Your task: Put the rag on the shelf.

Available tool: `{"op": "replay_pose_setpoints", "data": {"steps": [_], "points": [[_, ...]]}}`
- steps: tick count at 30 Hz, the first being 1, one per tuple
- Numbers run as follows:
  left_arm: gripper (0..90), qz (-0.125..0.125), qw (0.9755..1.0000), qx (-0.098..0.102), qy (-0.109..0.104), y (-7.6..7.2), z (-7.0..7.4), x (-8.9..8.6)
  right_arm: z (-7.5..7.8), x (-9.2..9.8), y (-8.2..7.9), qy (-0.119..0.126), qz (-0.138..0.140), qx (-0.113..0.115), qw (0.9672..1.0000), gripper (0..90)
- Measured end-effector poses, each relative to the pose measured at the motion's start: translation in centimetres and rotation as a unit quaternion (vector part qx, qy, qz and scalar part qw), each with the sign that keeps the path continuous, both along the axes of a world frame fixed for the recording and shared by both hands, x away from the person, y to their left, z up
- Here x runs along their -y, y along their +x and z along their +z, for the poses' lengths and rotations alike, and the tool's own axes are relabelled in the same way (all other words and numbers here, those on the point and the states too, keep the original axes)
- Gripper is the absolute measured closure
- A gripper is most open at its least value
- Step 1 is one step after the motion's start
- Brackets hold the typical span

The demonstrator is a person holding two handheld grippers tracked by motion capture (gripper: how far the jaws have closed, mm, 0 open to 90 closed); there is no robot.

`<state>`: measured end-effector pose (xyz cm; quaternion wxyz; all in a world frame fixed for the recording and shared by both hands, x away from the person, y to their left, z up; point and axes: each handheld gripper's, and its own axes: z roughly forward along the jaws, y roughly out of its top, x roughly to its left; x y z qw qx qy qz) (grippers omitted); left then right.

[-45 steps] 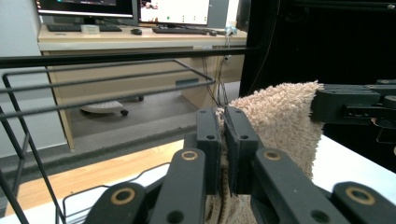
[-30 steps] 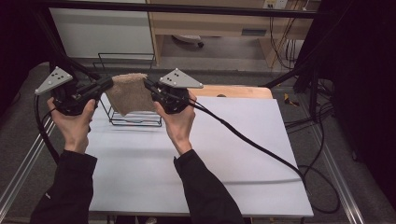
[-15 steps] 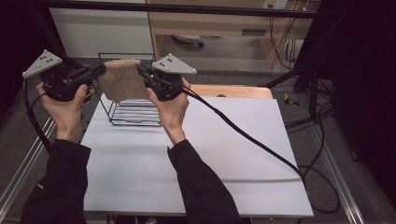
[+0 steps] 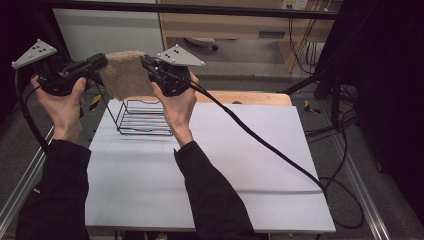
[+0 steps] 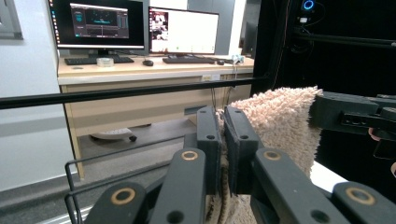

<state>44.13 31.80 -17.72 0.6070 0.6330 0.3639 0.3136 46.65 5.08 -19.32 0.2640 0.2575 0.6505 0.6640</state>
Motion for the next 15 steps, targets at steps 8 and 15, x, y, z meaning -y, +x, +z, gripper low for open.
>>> {"op": "replay_pose_setpoints", "data": {"steps": [8,15], "points": [[85.0,0.014,0.9999,0.003,-0.001,0.8,1.0,-0.8,1.0,-1.1,0.8,0.006,0.002,0.006,1.0,86.8],[85.0,0.014,0.9999,0.002,0.0,1.8,1.8,-1.5,1.6,-1.8,1.6,0.007,0.005,0.007,0.9999,86.7]]}}
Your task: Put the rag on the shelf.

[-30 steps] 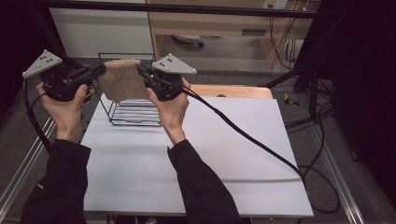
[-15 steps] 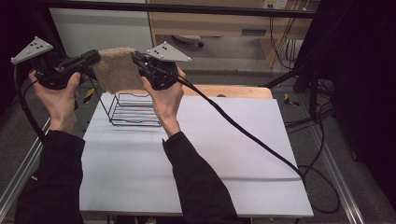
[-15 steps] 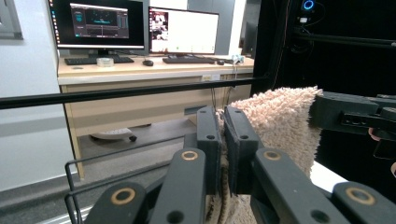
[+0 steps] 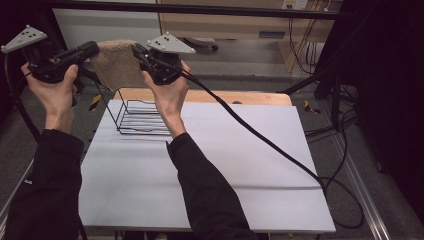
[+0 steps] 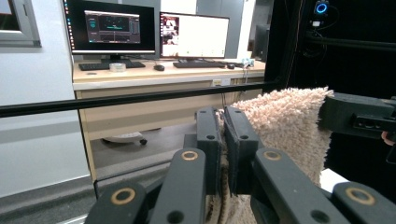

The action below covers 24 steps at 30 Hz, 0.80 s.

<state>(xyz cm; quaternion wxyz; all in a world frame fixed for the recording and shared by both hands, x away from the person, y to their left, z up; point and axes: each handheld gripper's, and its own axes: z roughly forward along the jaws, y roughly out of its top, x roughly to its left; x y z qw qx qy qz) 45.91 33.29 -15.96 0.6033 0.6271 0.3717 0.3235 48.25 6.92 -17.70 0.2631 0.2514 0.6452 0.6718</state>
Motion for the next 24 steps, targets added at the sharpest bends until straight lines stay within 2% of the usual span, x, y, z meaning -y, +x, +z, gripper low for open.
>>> {"op": "replay_pose_setpoints", "data": {"steps": [10,15,18,21,24], "points": [[85.0,-0.002,1.0,0.002,0.002,2.2,0.6,0.7,0.2,0.5,2.0,0.009,-0.007,-0.004,0.9999,86.8],[84.9,-0.004,1.0,0.002,0.001,3.3,0.6,0.9,0.2,0.7,3.1,0.004,-0.012,-0.005,0.9999,86.8],[84.9,-0.003,0.9999,0.005,0.008,3.8,0.5,1.0,0.1,0.8,3.6,0.002,-0.014,-0.004,0.9999,86.8],[84.9,0.007,0.9999,0.001,0.011,4.4,0.3,1.0,0.1,0.7,4.1,-0.004,-0.013,-0.005,0.9999,86.7],[84.9,0.006,1.0,-0.001,0.006,5.0,0.2,0.7,0.1,0.4,4.3,-0.008,-0.01,-0.002,0.9999,86.7]]}}
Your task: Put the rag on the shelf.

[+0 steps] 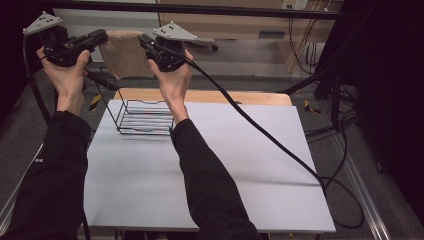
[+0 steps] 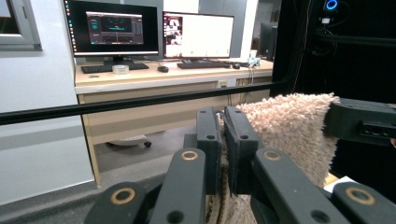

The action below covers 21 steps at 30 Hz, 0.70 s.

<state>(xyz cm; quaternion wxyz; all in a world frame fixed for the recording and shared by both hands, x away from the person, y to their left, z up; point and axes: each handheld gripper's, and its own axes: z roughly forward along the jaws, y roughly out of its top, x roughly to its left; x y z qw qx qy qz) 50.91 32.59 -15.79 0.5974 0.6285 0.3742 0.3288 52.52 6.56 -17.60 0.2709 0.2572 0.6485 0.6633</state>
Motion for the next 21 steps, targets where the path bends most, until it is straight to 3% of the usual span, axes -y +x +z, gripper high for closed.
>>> {"op": "replay_pose_setpoints", "data": {"steps": [9,18,21], "points": [[84.9,0.004,0.9999,-0.008,0.011,1.3,-1.0,0.0,-0.7,-0.5,1.0,-0.01,-0.012,-0.018,0.9997,86.7],[84.9,-0.009,0.9997,-0.016,0.018,1.0,-3.2,-0.1,-2.5,-0.2,1.2,-0.023,-0.007,-0.034,0.9991,86.7],[84.9,-0.01,0.9993,-0.02,0.03,0.8,-3.8,-0.2,-3.2,-0.1,1.1,-0.028,-0.006,-0.038,0.9989,86.7]]}}
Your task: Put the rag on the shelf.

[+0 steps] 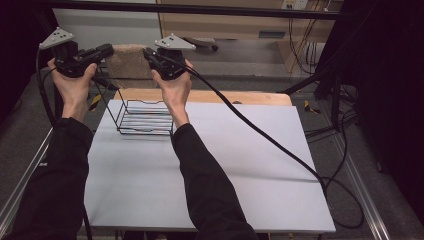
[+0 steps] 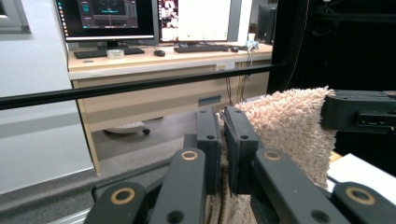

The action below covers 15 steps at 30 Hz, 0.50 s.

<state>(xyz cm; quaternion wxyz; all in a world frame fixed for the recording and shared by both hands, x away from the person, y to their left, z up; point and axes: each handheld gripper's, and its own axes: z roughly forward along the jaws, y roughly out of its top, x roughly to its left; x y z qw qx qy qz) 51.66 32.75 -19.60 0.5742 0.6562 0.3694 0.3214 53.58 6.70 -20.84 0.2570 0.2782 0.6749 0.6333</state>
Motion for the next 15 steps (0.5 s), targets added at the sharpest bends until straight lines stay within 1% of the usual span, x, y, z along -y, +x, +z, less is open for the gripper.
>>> {"op": "replay_pose_setpoints", "data": {"steps": [2,4,6,9,12,15], "points": [[84.8,-0.003,1.0,-0.001,0.0,-0.1,-0.4,0.0,-0.5,0.0,-0.1,-0.003,0.002,-0.002,1.0,86.6],[84.8,-0.007,1.0,0.001,0.0,-0.3,-0.8,-0.1,-0.9,0.1,-0.2,-0.001,0.005,-0.004,1.0,86.7],[84.9,-0.007,1.0,0.002,0.006,-0.5,-1.0,-0.2,-1.2,0.2,-0.3,-0.003,0.006,-0.002,1.0,86.6],[84.8,-0.009,1.0,0.002,0.001,-0.9,-1.3,-0.5,-1.4,0.0,-0.7,-0.005,0.009,0.003,0.9999,86.6],[84.8,-0.014,0.9999,0.0,-0.002,-1.3,-1.8,-0.7,-1.8,-0.1,-1.0,-0.002,0.012,0.0,0.9999,86.5],[84.8,-0.017,0.9998,0.006,-0.003,-1.8,-1.9,-0.8,-2.1,-0.1,-1.3,0.001,0.016,0.001,0.9999,86.5]]}}
